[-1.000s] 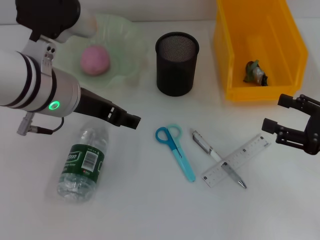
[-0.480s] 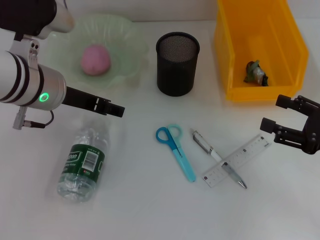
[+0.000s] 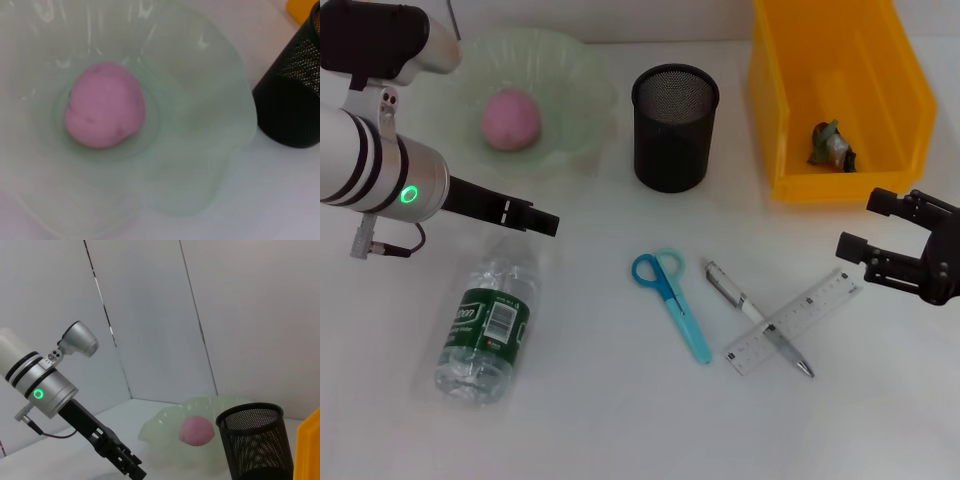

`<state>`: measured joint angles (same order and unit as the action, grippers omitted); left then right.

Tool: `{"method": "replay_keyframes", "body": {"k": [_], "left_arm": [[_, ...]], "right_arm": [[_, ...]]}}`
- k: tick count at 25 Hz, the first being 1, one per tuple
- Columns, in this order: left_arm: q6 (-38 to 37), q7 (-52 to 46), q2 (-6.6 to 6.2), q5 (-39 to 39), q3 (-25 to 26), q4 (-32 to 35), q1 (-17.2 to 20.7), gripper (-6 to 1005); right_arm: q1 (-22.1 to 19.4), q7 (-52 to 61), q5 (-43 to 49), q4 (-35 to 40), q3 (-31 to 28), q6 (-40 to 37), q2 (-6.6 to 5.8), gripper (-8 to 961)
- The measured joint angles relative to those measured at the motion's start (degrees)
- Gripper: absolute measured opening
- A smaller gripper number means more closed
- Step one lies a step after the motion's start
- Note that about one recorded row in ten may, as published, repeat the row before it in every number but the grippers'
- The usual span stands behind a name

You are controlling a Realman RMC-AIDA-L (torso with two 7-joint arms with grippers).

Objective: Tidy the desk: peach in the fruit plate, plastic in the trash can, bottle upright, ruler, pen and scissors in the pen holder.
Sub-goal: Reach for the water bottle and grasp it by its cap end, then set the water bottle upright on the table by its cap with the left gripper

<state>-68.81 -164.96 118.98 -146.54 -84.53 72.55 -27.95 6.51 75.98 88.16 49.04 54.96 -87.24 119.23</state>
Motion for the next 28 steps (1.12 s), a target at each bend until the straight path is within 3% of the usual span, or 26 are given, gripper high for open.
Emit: {"method": "replay_keyframes", "body": {"k": [25,28], "left_arm": [[1.34,2.17,-0.13,-0.58,0.23,-7.6,-2.72,699],[0.64,2.87,-0.15,-0.56,-0.23,-6.1,-2.8,589]], "right_arm": [[1.67,2.86,1.39,-2.18,-0.48,0.14,-0.14,826],[1.66,3.36,1.41,-1.86,-0.47,0.14,-0.14,827]]}}
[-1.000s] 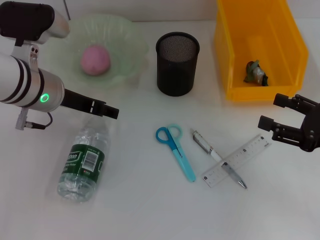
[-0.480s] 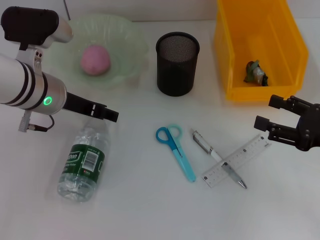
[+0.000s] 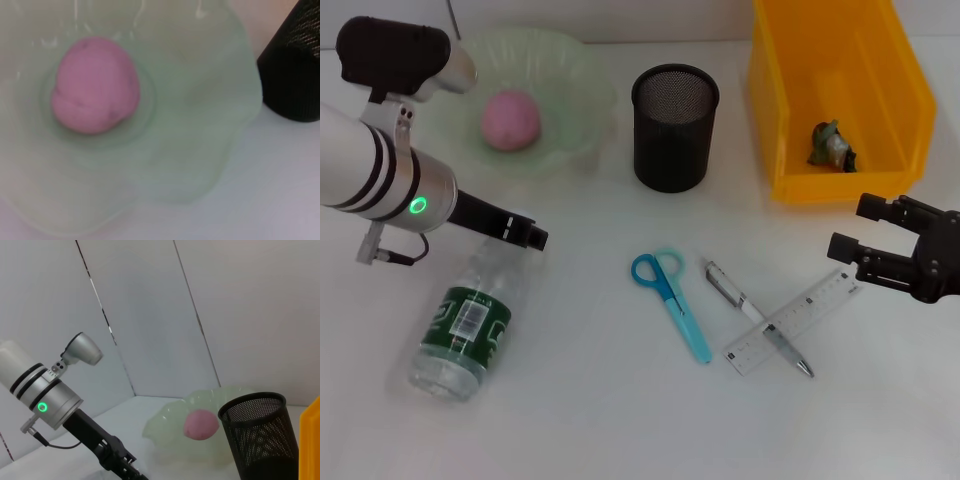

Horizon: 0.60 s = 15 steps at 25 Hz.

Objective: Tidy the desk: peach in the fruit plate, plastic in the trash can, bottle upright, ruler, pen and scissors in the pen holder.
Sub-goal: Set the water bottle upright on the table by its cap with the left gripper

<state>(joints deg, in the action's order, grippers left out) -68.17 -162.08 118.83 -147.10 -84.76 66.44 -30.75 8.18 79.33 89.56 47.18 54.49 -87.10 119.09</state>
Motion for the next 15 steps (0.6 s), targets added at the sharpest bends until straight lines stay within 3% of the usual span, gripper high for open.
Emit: {"method": "replay_keyframes", "body": {"k": [2,7,11,12,13,15], "left_arm": [[-0.26,0.52,-0.01,0.02,-0.42,1.25,0.31,516],[-0.44,2.93,0.0,-0.03,-0.88,2.77,0.86,453],[-0.52,6.01,0.0,0.37,-0.82,6.37,2.38,453],[-0.66,7.91,-0.02,1.11,-0.68,8.0,3.3,453],[-0.92,16.9,-0.24,6.08,0.95,11.56,5.85,453],[-0.96,26.14,-0.32,12.22,3.77,12.15,8.66,453]], "right_arm": [[0.0,0.06,0.0,0.01,0.0,0.0,0.0,827],[0.01,0.1,0.0,-0.32,-0.18,-0.01,0.0,827],[-0.04,0.17,0.0,-0.35,-0.94,-0.18,0.0,827],[-0.04,0.3,0.0,-0.35,-1.08,-0.27,0.0,827],[-0.03,0.46,0.0,-0.34,-1.16,-0.32,0.0,827],[0.02,0.79,0.0,-0.34,-1.29,-0.36,0.0,827]]}}
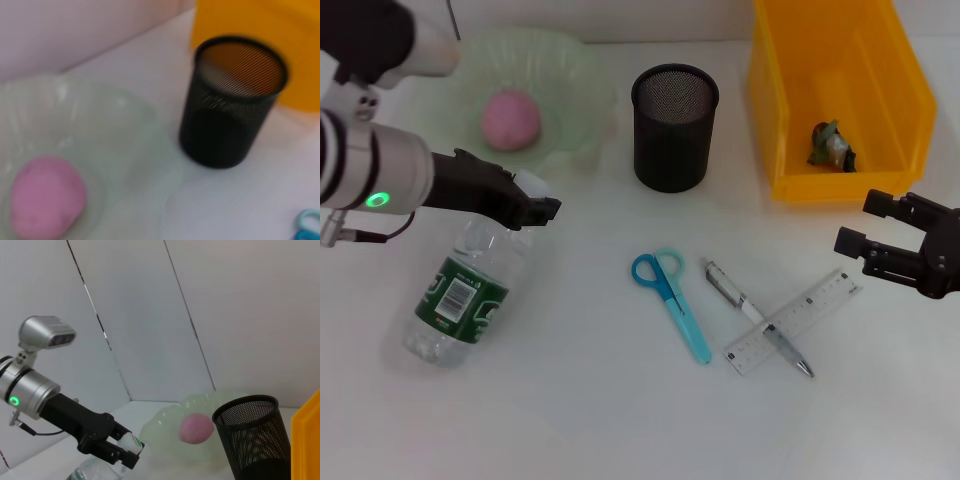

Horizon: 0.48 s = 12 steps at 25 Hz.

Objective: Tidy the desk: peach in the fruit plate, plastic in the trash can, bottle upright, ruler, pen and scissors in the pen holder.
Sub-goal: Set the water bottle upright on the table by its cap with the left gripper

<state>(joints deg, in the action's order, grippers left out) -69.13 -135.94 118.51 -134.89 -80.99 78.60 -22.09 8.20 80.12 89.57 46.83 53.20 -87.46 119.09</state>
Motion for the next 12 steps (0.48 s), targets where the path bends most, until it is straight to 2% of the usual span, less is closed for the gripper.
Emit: {"method": "replay_keyframes", "body": {"k": [1,2,6,9,12], "left_arm": [[0.0,0.0,0.0,0.0,0.0,0.0,0.0,453],[0.12,6.06,0.04,4.61,2.72,-0.54,1.88,453],[-0.13,20.86,-0.02,18.16,8.08,-2.17,6.82,454],[0.11,32.44,0.01,26.5,9.15,-4.72,9.9,454],[-0.01,41.09,-0.02,31.81,9.72,-8.38,11.36,454]], "right_arm": [[0.02,0.05,0.0,0.0,-0.07,-0.04,0.0,827],[0.03,0.23,0.0,0.07,-0.11,-0.08,0.0,827],[0.1,1.36,0.0,0.41,-0.15,-0.28,0.0,826],[0.5,2.01,0.0,0.45,-0.14,-0.38,0.01,826],[1.05,2.79,0.0,0.45,-0.13,-0.85,0.0,826]]}}
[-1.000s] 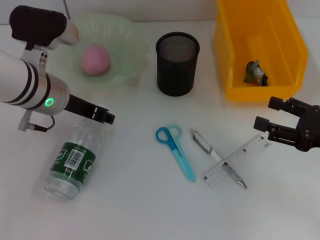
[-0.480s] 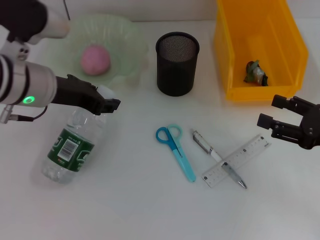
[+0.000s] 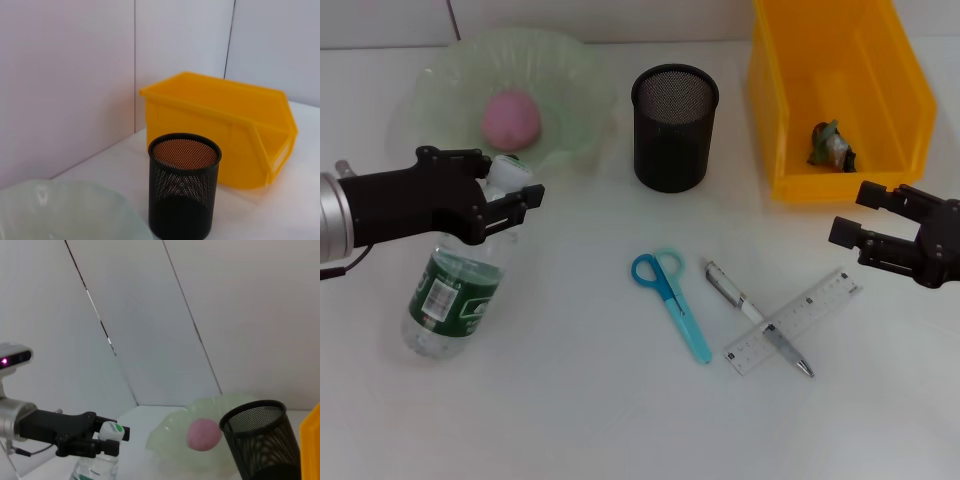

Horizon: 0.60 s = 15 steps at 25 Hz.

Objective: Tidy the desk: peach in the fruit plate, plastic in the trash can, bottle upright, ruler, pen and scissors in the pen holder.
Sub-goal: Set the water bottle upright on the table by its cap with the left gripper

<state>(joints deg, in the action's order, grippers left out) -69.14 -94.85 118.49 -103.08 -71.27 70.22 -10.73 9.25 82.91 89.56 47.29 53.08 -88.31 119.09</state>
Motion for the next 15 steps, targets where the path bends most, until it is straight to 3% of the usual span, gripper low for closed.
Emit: {"method": "replay_keyframes", "body": {"k": [6,15], "left_arm": [[-2.22,11.48,-0.06,9.34,4.41,-7.08,0.99,453],[-4.59,14.57,-0.14,12.12,8.32,-11.04,0.09,451]], "right_arm": [[0.77,1.4,0.0,0.41,-0.02,-1.19,0.0,826],[1.04,1.8,0.0,0.72,-0.08,-1.6,0.0,826]]}}
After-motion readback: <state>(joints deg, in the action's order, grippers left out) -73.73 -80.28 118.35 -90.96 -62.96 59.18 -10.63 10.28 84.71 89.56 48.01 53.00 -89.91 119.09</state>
